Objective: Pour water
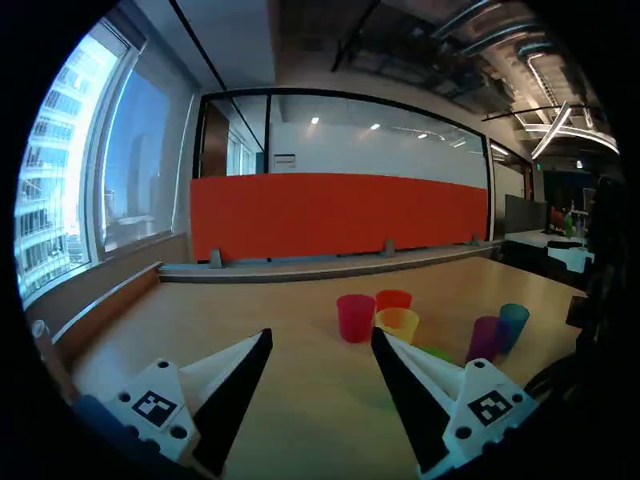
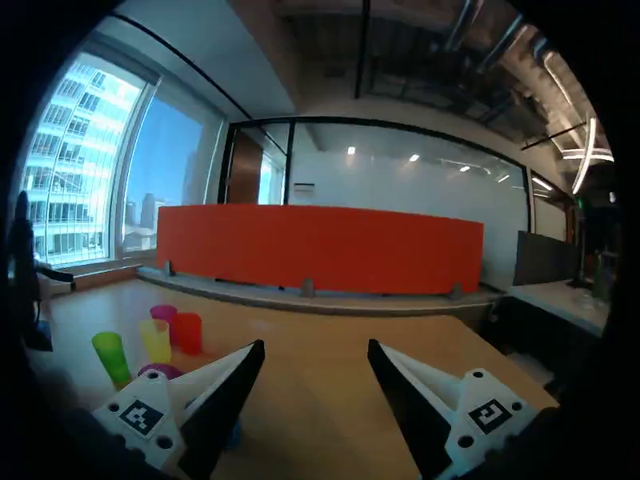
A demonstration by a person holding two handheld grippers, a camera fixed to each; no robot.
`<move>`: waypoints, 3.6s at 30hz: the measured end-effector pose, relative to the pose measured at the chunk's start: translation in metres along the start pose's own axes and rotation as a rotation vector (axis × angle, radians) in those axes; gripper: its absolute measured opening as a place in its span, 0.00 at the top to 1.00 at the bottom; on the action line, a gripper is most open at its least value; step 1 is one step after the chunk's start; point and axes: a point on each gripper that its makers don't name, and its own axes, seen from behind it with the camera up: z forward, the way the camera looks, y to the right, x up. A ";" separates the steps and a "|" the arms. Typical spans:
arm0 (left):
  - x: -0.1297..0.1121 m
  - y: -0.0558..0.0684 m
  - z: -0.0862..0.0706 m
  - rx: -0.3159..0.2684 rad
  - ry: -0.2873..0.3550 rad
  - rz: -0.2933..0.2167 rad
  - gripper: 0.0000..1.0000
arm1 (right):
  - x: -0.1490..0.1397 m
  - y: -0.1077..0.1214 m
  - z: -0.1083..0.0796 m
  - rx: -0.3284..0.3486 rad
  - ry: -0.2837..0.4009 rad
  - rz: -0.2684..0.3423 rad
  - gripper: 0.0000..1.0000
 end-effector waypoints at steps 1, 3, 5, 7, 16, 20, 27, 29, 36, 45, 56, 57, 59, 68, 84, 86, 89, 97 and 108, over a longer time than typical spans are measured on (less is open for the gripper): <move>0.001 0.000 0.000 0.005 0.006 -0.002 0.08 | 0.002 0.000 -0.001 -0.008 0.007 0.004 0.00; 0.003 0.000 -0.001 0.014 0.018 -0.005 0.08 | 0.006 0.002 -0.002 -0.025 0.020 0.012 0.00; 0.005 -0.001 -0.001 0.025 0.029 -0.004 0.08 | 0.008 0.004 -0.003 -0.044 0.030 0.021 0.00; 0.008 -0.001 -0.001 0.034 0.039 -0.001 0.08 | 0.008 0.005 -0.003 -0.055 0.035 0.026 0.00; 0.020 -0.002 0.000 0.074 0.091 0.015 0.08 | 0.001 0.005 0.002 -0.068 0.043 0.012 0.00; 0.024 -0.002 0.001 0.085 0.112 0.010 0.08 | 0.000 -0.001 0.003 -0.047 0.051 0.000 0.00; 0.031 -0.004 0.000 0.110 0.155 0.029 0.08 | 0.001 0.004 0.003 -0.059 0.053 0.026 0.00; 0.030 -0.006 0.001 0.122 0.155 0.040 0.08 | 0.001 0.006 0.002 -0.064 0.056 0.034 0.00; 0.026 -0.013 0.002 0.172 0.162 0.071 0.08 | -0.001 0.008 -0.003 -0.065 0.057 0.046 0.00; 0.013 -0.010 0.006 0.193 0.167 0.092 0.08 | -0.001 0.006 -0.005 -0.063 0.048 0.043 0.00; -0.006 -0.019 0.011 0.208 0.159 0.055 0.08 | 0.002 -0.001 -0.002 -0.063 0.039 0.018 0.00; -0.008 -0.020 0.011 0.207 0.159 0.052 0.08 | 0.002 -0.002 -0.002 -0.061 0.038 0.015 0.00; -0.010 -0.022 0.012 0.207 0.158 0.049 0.08 | 0.002 -0.004 -0.002 -0.059 0.034 0.009 0.00; -0.021 -0.028 0.014 0.206 0.153 0.011 0.08 | 0.002 -0.008 -0.001 -0.061 0.022 -0.004 0.00; -0.032 -0.027 0.019 0.190 0.126 -0.013 0.08 | 0.001 -0.011 -0.001 -0.061 0.015 -0.013 0.00; -0.032 -0.027 0.019 0.188 0.126 -0.014 0.08 | 0.000 -0.011 -0.001 -0.062 0.016 -0.012 0.00; -0.032 -0.027 0.020 0.186 0.126 -0.014 0.08 | 0.000 -0.010 -0.002 -0.062 0.016 -0.010 0.00; -0.032 -0.027 0.020 0.184 0.125 -0.014 0.08 | 0.002 -0.008 -0.004 -0.066 0.019 -0.009 0.00; -0.032 -0.028 0.021 0.183 0.123 -0.013 0.08 | 0.004 -0.005 -0.007 -0.070 0.027 -0.009 0.00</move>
